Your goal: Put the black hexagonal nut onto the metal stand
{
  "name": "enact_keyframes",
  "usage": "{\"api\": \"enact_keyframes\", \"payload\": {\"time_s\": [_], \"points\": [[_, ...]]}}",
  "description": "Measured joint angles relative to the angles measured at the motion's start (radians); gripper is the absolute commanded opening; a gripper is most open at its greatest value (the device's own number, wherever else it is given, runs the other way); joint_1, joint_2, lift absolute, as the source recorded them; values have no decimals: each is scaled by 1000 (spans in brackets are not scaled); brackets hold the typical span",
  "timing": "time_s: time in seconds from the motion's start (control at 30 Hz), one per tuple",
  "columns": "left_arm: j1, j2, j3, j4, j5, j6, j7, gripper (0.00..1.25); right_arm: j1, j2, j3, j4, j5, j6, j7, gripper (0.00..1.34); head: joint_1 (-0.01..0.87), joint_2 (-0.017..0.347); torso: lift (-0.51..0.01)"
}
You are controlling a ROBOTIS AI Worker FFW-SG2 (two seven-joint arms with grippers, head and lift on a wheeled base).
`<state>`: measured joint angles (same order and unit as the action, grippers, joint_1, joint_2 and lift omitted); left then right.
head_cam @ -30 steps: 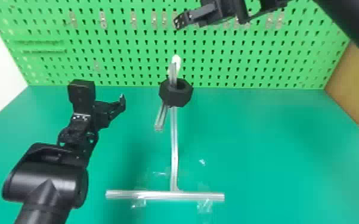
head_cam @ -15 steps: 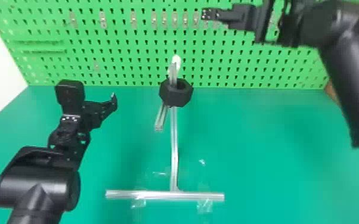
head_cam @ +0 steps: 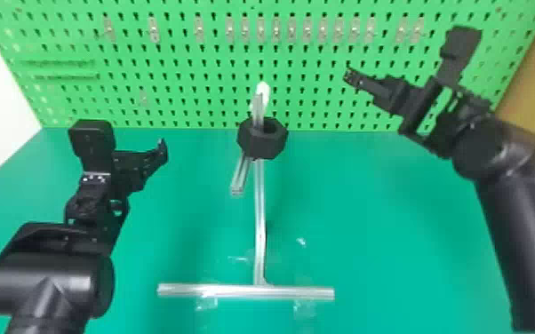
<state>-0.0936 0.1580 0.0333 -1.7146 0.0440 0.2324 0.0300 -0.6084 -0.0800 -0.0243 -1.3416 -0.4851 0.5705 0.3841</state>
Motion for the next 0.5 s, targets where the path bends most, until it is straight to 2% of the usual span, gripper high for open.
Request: {"api": "enact_keyframes", "payload": {"time_s": [0.17, 0.5], "points": [[-1, 0, -2, -1, 14, -4, 8, 1100, 77, 11, -11, -24, 41, -92, -56, 1263, 693, 81, -1], [-3, -2, -6, -2, 34, -5, 19, 1100, 190, 45, -20, -72, 238, -251, -170, 1261, 693, 81, -1]]}}
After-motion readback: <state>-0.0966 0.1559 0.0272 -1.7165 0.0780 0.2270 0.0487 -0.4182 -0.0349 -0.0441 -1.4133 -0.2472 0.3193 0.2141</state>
